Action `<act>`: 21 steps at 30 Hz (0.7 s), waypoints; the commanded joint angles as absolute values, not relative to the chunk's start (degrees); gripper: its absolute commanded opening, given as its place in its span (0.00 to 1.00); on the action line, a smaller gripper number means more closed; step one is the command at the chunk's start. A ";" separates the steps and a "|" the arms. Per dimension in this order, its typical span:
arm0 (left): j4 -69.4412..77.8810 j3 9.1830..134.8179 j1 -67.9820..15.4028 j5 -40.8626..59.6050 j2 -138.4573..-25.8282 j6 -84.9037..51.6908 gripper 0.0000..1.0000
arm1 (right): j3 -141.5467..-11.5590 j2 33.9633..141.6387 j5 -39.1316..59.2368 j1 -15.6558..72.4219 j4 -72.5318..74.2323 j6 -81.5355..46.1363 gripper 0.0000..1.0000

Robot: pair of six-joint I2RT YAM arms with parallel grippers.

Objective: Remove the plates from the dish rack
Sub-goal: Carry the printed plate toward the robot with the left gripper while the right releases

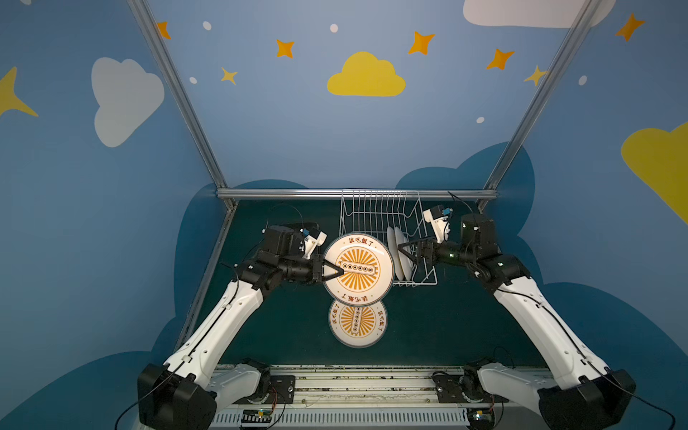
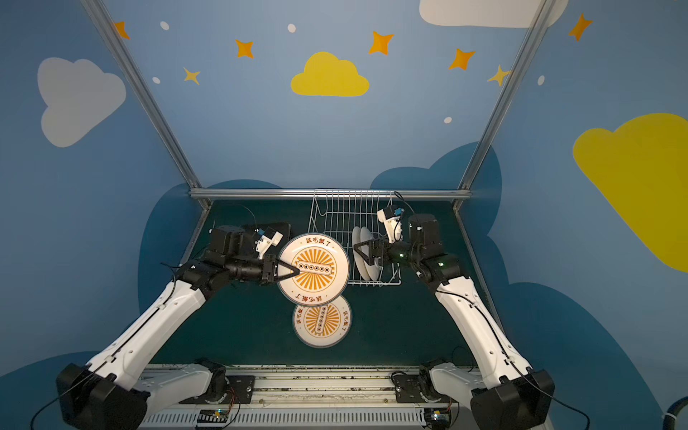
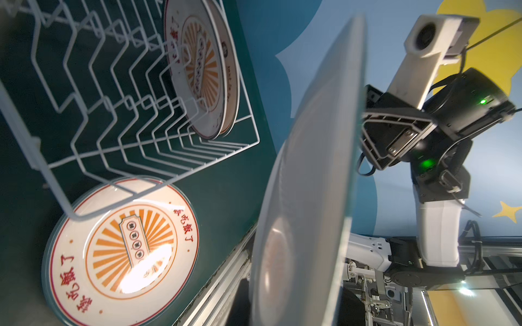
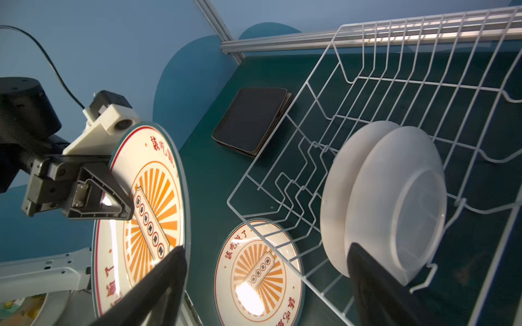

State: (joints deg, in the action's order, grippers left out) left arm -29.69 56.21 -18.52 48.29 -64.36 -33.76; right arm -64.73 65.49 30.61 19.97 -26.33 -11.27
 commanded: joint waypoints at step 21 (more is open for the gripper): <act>-19.97 35.96 -27.69 42.72 -68.72 -41.86 0.03 | -60.30 57.59 24.21 20.92 -32.64 -5.22 0.89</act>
State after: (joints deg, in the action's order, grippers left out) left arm -25.50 35.81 -27.46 41.89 -67.44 -40.86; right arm -61.17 58.46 25.21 20.53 -31.88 -5.98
